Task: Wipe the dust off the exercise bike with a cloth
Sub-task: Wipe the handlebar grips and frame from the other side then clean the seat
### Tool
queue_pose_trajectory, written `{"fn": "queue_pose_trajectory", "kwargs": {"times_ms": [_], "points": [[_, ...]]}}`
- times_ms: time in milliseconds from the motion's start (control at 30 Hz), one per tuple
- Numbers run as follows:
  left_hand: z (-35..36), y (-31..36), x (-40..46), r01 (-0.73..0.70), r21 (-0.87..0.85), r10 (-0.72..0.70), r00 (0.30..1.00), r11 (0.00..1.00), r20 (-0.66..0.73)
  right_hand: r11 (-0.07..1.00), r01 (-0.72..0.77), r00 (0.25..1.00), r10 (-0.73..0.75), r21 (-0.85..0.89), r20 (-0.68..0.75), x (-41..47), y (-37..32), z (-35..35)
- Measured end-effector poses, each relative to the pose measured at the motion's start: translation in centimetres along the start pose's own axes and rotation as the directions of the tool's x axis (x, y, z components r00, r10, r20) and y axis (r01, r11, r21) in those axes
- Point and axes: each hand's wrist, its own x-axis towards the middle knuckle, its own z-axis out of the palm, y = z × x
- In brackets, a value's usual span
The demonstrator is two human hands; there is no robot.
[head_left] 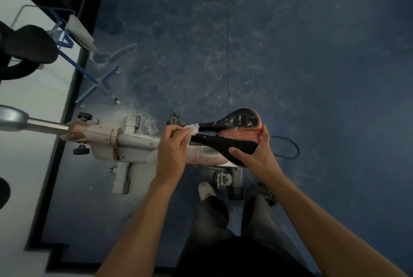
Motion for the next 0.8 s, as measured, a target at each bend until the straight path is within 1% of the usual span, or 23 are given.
{"fn": "queue_pose_trajectory", "kwargs": {"times_ms": [33,133,167,233,267,300,333,400,433,467,533,567,600,667,700,733,800], "points": [[0.0,-0.2,0.2,0.002,0.013,-0.002,1.000,1.000,0.006,1.000,0.000,1.000,0.000,0.001,0.003,0.0,0.0,0.0],[-0.5,-1.0,0.8,0.134,0.008,-0.133,0.987,0.991,-0.086,1.000,-0.008,1.000,0.008,0.006,0.001,-0.2,-0.1,-0.1],[-0.6,-1.0,1.0,0.118,0.015,-0.116,0.990,0.993,-0.075,1.000,-0.010,1.000,0.010,0.010,-0.001,-0.2,-0.1,-0.1],[-0.3,-0.4,0.9,-0.029,0.053,0.027,0.999,0.998,0.045,1.000,-0.012,1.000,0.012,0.016,0.002,-0.2,-0.1,0.0],[-0.1,-0.2,0.6,-0.096,0.078,0.088,0.990,0.992,0.108,1.000,-0.012,1.000,0.012,0.019,0.003,-0.2,-0.1,-0.1],[0.0,-0.2,0.5,-0.126,0.102,0.113,0.986,0.987,0.125,1.000,-0.012,1.000,0.012,0.023,0.004,-0.2,-0.1,-0.1],[0.0,-0.5,0.6,-0.102,0.122,0.090,0.991,0.987,0.099,1.000,-0.013,1.000,0.013,0.026,0.005,-0.2,-0.1,-0.1],[-0.4,-0.9,1.3,0.027,0.114,-0.027,1.000,0.993,-0.002,0.999,-0.012,1.000,0.011,0.036,0.003,-0.2,-0.1,-0.1],[-0.5,-0.9,1.6,0.051,0.111,-0.048,0.998,0.993,-0.026,0.999,-0.009,1.000,0.009,0.043,0.002,-0.2,-0.1,-0.1],[-0.4,-0.6,1.9,0.032,0.115,-0.031,0.999,0.993,-0.015,0.999,-0.010,1.000,0.010,0.047,0.003,-0.2,-0.1,-0.1],[0.0,0.3,1.9,-0.103,0.135,0.089,0.991,0.986,0.102,0.999,-0.014,1.000,0.014,0.047,0.008,-0.2,-0.1,0.0],[0.1,0.4,1.8,-0.147,0.131,0.127,0.981,0.980,0.147,0.999,-0.017,1.000,0.016,0.046,0.010,-0.1,-0.1,0.0],[0.0,0.1,2.0,-0.129,0.136,0.108,0.982,0.982,0.155,0.999,-0.019,1.000,0.018,0.048,0.012,-0.1,-0.1,-0.1],[-0.7,-0.7,2.7,0.001,0.133,-0.017,0.993,0.991,0.115,0.998,-0.028,1.000,0.028,0.050,0.013,-0.2,-0.2,-0.1],[-1.1,-0.9,3.2,0.021,0.153,-0.035,0.995,0.988,0.092,0.998,-0.034,0.999,0.033,0.051,0.014,-0.2,-0.2,-0.2],[-1.3,-1.0,3.4,0.001,0.177,-0.016,0.996,0.984,0.082,0.998,-0.036,0.999,0.035,0.054,0.016,-0.2,-0.2,-0.2],[-1.5,-0.5,3.5,-0.137,0.208,0.114,0.986,0.968,0.121,0.998,-0.033,0.999,0.032,0.058,0.020,-0.2,-0.2,-0.1]]}}
